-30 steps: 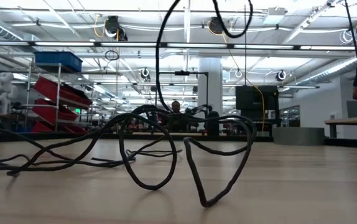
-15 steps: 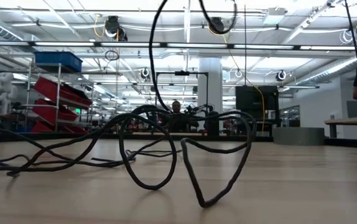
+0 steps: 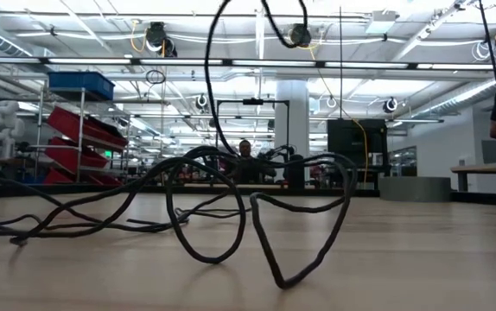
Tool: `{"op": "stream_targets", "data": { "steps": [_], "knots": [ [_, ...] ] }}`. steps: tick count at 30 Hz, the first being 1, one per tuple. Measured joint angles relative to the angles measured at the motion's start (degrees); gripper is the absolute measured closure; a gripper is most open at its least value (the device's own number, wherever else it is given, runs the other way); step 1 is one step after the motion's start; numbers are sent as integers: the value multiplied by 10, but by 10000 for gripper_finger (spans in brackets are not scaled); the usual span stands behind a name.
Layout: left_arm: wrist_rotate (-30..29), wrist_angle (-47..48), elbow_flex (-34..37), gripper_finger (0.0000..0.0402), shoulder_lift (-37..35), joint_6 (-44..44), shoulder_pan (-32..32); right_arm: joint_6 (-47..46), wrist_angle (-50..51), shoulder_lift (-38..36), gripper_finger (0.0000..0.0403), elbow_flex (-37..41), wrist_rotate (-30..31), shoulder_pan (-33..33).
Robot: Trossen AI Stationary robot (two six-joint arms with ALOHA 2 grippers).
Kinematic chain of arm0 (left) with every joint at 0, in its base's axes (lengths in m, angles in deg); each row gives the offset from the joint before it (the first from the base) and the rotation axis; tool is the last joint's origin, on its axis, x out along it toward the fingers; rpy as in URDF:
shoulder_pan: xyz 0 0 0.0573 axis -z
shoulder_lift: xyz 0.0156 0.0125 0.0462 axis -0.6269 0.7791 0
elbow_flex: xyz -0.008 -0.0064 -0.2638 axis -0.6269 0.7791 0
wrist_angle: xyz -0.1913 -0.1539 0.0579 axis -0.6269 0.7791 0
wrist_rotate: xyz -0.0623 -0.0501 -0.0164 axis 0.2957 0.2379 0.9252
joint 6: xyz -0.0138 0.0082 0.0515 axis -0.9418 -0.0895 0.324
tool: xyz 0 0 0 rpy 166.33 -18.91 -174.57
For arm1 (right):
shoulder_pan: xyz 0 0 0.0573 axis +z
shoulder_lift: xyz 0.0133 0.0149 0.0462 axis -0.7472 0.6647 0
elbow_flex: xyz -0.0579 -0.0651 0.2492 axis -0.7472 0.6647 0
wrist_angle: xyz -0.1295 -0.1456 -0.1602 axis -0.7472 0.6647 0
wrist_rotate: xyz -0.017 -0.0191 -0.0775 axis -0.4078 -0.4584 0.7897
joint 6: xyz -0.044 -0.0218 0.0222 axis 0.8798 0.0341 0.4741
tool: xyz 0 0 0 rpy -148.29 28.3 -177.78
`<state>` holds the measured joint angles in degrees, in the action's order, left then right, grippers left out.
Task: Coil cords
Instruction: Coil the black wire onto the spool
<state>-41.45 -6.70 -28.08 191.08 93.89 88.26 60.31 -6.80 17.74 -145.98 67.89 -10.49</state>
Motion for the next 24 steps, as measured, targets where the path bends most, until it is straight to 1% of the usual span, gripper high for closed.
{"op": "stream_targets", "data": {
  "steps": [4,7,10,14,20,22,24],
  "knots": [
    [8,0,0,400,0,1,3,2,-15,22,248,0,-1,-6],
    [8,0,0,400,0,1,4,19,-46,37,232,0,-1,-13],
    [8,0,0,400,0,2,6,33,-65,44,228,0,-5,-18],
    [7,0,0,400,0,2,9,34,-65,44,244,0,-18,-18],
    [7,-1,0,400,0,3,17,34,-44,42,272,0,-19,-14],
    [7,0,0,400,0,4,18,33,-43,42,286,0,-19,-14],
    [7,-1,0,400,0,8,19,34,-48,42,310,0,-19,-14]
  ]
}}
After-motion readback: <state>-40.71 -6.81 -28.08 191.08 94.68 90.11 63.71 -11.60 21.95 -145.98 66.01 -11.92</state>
